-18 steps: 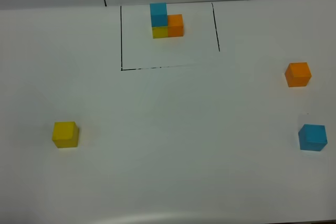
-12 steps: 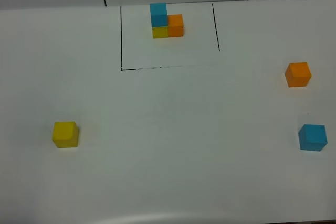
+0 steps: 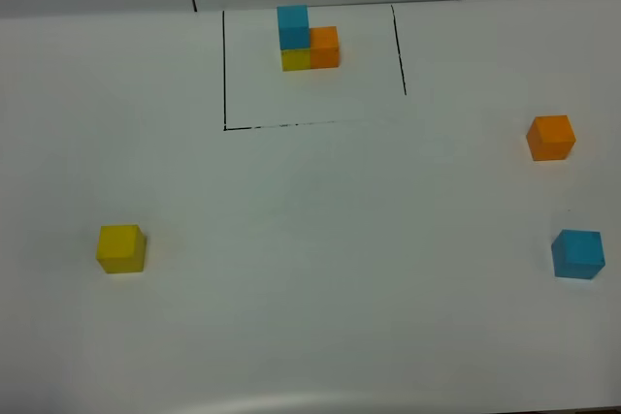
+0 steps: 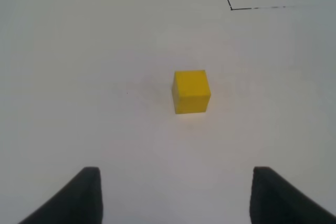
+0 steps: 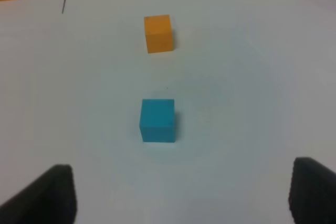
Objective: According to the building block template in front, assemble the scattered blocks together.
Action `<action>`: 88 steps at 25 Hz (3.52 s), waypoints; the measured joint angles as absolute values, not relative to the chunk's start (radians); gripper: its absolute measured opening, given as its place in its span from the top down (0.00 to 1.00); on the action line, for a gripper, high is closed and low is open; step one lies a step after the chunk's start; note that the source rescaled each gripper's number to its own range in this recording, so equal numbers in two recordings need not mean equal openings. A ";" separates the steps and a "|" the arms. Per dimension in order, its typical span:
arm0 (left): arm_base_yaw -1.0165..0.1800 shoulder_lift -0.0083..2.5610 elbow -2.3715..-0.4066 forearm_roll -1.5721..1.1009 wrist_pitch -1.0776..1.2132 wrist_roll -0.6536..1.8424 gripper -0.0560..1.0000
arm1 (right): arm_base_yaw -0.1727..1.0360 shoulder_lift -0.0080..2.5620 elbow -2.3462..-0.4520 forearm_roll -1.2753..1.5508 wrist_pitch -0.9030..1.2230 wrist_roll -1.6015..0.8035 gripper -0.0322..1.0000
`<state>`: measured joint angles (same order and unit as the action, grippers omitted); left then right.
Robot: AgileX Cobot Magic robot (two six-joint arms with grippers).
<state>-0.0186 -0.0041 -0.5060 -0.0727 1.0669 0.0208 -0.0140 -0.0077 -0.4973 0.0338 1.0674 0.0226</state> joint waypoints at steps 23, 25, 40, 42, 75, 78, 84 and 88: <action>-0.019 0.000 -0.506 -0.073 1.065 0.056 0.64 | -0.014 -0.008 -0.497 0.034 1.067 0.023 0.33; -0.019 0.020 -0.516 -0.074 1.051 0.074 0.57 | -0.014 -0.008 -0.497 0.034 1.067 0.023 0.33; -0.019 0.552 -0.550 -0.253 0.750 0.250 0.00 | -0.014 -0.008 -0.497 0.036 1.067 0.023 0.33; -0.019 0.645 -0.581 -0.271 0.744 0.252 0.00 | -0.014 -0.008 -0.497 0.036 1.067 0.023 0.33; -0.266 1.668 -0.895 0.000 0.656 -0.209 0.06 | -0.014 -0.008 -0.497 0.038 1.067 0.025 0.33; -0.268 1.710 -0.906 0.000 0.660 -0.228 0.07 | -0.014 -0.008 -0.497 0.040 1.067 0.025 0.33; -0.269 1.769 -0.907 0.010 0.618 -0.240 0.10 | -0.014 -0.008 -0.497 0.041 1.067 0.025 0.33; -0.269 1.788 -0.910 0.015 0.602 -0.241 0.15 | -0.014 -0.008 -0.497 0.041 1.067 0.025 0.33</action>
<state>-0.2685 1.7881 -0.9098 0.0149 0.6020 -0.2405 -0.0140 -0.0077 -0.4973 0.0408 1.0674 0.0248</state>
